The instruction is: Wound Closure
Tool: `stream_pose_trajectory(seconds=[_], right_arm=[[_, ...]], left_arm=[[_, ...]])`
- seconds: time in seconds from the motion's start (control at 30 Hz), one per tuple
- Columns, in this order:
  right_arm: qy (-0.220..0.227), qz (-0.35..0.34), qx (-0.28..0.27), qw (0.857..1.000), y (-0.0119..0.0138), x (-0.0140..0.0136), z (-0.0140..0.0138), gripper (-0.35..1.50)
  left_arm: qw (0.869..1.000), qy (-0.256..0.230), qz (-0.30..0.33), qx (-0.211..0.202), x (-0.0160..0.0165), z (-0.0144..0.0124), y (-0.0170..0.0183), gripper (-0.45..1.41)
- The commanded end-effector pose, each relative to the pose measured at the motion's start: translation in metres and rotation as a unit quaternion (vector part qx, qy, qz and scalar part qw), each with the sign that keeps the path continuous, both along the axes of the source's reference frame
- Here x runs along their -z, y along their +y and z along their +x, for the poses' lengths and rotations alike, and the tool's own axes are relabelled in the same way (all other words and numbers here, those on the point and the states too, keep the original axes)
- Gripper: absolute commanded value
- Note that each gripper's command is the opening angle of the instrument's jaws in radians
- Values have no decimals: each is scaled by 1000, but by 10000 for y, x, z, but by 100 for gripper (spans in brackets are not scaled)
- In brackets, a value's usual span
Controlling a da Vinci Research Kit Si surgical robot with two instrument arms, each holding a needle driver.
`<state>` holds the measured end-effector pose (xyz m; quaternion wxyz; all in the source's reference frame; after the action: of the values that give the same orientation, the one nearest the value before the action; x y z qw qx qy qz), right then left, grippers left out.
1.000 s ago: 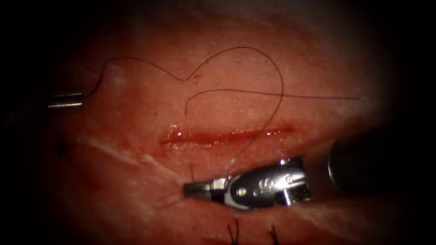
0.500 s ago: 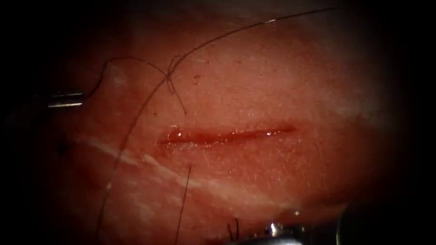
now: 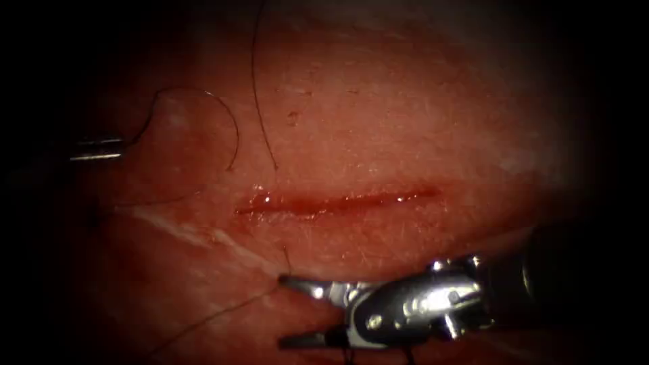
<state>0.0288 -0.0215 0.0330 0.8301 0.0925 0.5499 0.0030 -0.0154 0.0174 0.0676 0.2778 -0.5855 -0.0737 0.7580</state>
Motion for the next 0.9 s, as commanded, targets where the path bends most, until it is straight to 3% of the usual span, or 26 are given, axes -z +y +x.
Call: stream_pose_trajectory(seconds=[0.03,0.23,0.43,0.47,0.5,0.7,0.9], right_arm=[[-5,0,-3,1000,-3,-21,-1,88],[-12,-12,-12,1000,5,-69,5,84],[-12,-15,-12,1000,4,-83,11,64],[-10,-13,-8,1000,4,-83,10,24],[-4,-9,1,1000,3,-82,9,-35],[-2,-3,16,1000,1,-60,6,-35],[6,1,22,1000,-12,-20,12,-35]], left_arm=[[1000,-1,1,0,-9,-6,-3,-45],[1000,-1,1,0,-9,-6,-3,-45],[1000,-1,1,0,-10,-6,-3,-45],[1000,-1,1,0,-10,-6,-3,-45],[1000,-1,1,0,-10,-6,-3,-45],[1000,-1,0,0,-11,-6,-3,-45],[1000,-1,0,0,-12,-7,-4,-45]])
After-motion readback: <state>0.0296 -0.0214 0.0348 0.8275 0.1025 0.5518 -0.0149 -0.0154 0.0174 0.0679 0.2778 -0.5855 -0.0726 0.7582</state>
